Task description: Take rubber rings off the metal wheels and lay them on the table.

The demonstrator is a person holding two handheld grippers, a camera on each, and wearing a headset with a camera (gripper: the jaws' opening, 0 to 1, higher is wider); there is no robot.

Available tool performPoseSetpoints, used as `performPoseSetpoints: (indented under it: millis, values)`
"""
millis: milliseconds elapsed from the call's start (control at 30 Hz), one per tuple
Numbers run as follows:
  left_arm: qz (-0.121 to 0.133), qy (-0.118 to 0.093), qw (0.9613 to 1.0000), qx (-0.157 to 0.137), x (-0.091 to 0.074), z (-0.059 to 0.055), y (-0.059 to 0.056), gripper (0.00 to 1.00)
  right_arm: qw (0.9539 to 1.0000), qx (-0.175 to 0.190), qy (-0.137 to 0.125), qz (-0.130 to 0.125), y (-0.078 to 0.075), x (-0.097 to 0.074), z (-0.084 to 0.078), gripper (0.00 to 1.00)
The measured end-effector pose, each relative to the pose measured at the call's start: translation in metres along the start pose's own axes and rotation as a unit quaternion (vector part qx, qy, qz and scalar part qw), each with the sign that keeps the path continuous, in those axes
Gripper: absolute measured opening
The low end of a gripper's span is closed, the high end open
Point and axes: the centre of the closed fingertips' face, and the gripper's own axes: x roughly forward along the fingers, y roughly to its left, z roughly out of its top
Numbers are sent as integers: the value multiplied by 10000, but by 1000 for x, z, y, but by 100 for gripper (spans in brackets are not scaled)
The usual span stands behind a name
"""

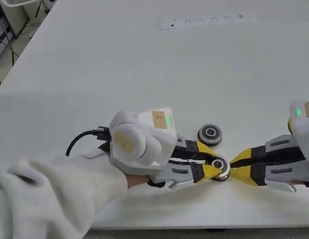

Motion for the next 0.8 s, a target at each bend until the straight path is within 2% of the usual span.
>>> performPoseSetpoints:
  millis: [167, 200, 233, 367, 400, 433, 567, 733, 767, 800]
  values:
    - [3, -21, 10000, -15, 0, 0, 0, 14, 10000, -2, 61, -5, 0, 0, 0, 0]
    - [5, -35, 10000, -24, -1, 1, -1, 14, 9996, 233, 88, -122, -5, 0, -1, 0]
    - [13, -49, 10000, -20, -1, 1, -1, 14, 9988, 471, 98, -5, -2, 0, -1, 0]
    - [27, -59, 10000, 4, -1, 1, -1, 14, 9984, 565, 72, -13, -4, 0, 0, 0]
    - [27, -65, 10000, 4, -1, 1, -1, 14, 9973, 733, 76, -29, -4, 0, 0, 0]
    - [26, -73, 10000, -4, -1, 2, -2, 14, 9949, 1009, 87, -16, -3, 0, -1, 0]
    - [32, -74, 9999, 61, -1, 2, -2, 14, 9875, 1578, -10, 1, -6, -2, -1, 0]
    - [40, -90, 9999, 79, -1, 2, -2, 14, 9728, 2292, -337, 56, -10, -6, 5, 0]
    - [47, -97, 9999, 83, -2, 2, -2, 14, 9676, 2482, -448, 76, -11, -7, 8, 0]
    - [53, -99, 9999, 87, -2, 2, -2, 14, 9580, 2794, -617, 209, -10, -10, 13, 0]
